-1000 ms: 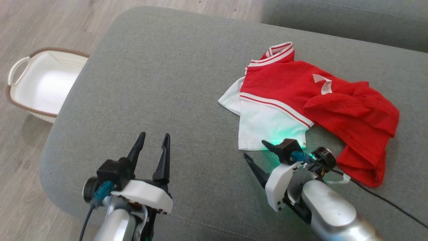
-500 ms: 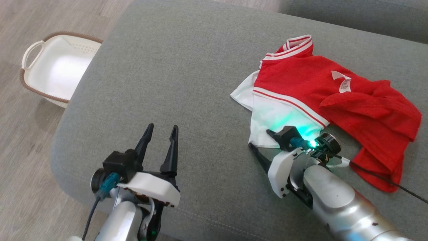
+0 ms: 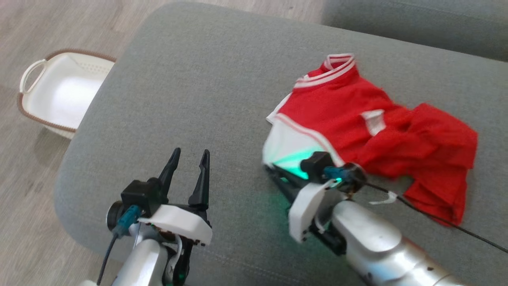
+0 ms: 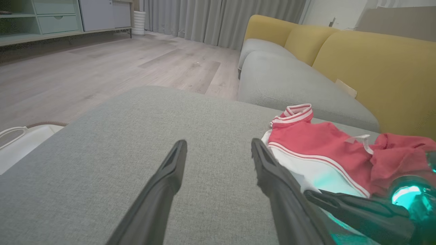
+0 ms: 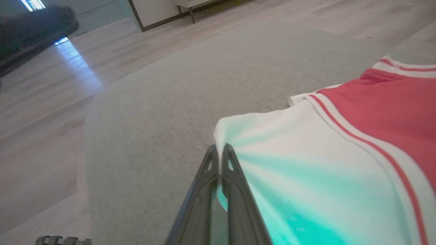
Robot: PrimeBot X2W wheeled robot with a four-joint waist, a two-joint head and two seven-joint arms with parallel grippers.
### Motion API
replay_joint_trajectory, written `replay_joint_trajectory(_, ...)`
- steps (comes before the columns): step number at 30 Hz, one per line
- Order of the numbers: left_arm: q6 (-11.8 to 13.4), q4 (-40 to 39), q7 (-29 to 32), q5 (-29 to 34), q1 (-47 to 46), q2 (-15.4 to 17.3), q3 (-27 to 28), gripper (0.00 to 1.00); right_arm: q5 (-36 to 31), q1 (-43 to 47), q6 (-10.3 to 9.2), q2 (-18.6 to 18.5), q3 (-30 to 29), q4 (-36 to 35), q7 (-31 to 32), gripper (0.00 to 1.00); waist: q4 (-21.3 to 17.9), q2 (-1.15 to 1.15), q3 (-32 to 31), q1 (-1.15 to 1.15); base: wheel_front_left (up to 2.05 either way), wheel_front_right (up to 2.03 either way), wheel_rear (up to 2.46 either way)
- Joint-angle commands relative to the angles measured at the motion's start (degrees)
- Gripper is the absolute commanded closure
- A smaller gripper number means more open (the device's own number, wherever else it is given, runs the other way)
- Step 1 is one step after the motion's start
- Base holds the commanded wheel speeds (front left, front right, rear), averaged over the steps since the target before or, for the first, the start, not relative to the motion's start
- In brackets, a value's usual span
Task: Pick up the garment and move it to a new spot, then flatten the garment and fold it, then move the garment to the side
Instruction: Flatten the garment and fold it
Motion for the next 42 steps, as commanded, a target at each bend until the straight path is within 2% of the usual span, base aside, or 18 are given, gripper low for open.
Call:
replay_joint_trajectory(1,0.32,-1.53,-0.52,0.42,-1.98,0.12,2.35,0.00,2.53,0.22,-0.05,1.49,2.66,-4.07,-0.71,1.00,-0.67,0.00,-0.69,0.00,0.00,0.00,0.00)
replay_joint_trajectory(4,0.27,-1.35,-0.52,0.59,-1.57,0.12,2.71,0.00,6.79,0.74,-0.05,1.51,6.89,-7.66,0.60,1.00,-1.49,0.00,-1.51,0.00,0.00,0.00,0.00)
replay_joint_trajectory(5,0.22,-1.27,-0.52,0.67,-1.41,0.12,2.80,0.00,7.63,0.73,-0.05,1.51,7.87,-8.10,0.89,0.93,-1.81,0.00,-1.79,0.00,0.00,0.00,0.00)
replay_joint_trajectory(6,0.18,-1.17,-0.52,0.78,-1.25,0.12,2.87,0.00,8.00,0.63,-0.05,1.51,8.62,-8.13,0.93,0.02,-2.16,0.00,-2.08,0.00,0.00,0.00,0.00)
replay_joint_trajectory(11,0.07,-1.03,-0.52,1.37,-0.71,0.12,3.62,0.00,9.01,0.38,-0.05,1.45,8.84,-7.06,-0.49,0.00,-4.42,0.00,-3.50,0.00,0.00,0.00,0.00)
replay_joint_trajectory(18,-0.16,-1.31,-0.52,2.03,0.38,0.12,4.96,0.00,7.43,1.91,-0.05,-0.91,3.61,-6.09,-4.46,0.00,-8.95,0.00,-5.60,0.00,0.00,0.00,0.00)
replay_joint_trajectory(24,-0.15,-2.13,-0.52,2.28,1.72,0.12,6.31,0.00,3.45,6.27,-0.05,-2.65,-6.56,-6.84,-7.46,0.00,-13.44,0.00,-7.23,0.00,0.00,0.00,0.00)
replay_joint_trajectory(25,-0.11,-2.51,-0.52,2.19,2.18,0.12,6.71,0.00,1.31,8.38,-0.05,-2.69,-11.03,-7.99,-8.09,0.00,-15.02,0.00,-7.61,0.00,0.00,0.00,0.00)
replay_joint_trajectory(26,-0.11,-2.51,-0.52,2.19,2.18,0.12,6.71,0.00,1.31,8.38,-0.05,-2.69,-11.03,-7.99,-8.09,0.00,-15.02,0.00,-7.61,0.00,0.00,0.00,0.00)
replay_joint_trajectory(34,0.23,-3.77,-0.52,2.54,3.40,0.12,7.89,0.00,-8.13,19.12,-0.05,-0.20,-27.52,-17.25,-8.70,0.00,-20.04,0.00,-8.20,0.00,0.00,0.00,0.00)
replay_joint_trajectory(37,0.40,-4.11,-0.52,2.81,3.61,0.12,8.26,0.00,-10.58,22.64,-0.05,0.70,-30.69,-20.60,-8.66,0.00,-21.07,0.00,-8.10,0.00,0.00,0.00,0.00)
replay_joint_trajectory(42,0.38,-4.66,-0.52,2.83,3.69,0.12,8.53,0.00,-12.63,26.01,-0.05,1.35,-32.57,-24.81,-6.93,0.00,-21.76,0.00,-7.86,0.00,0.00,0.00,0.00)
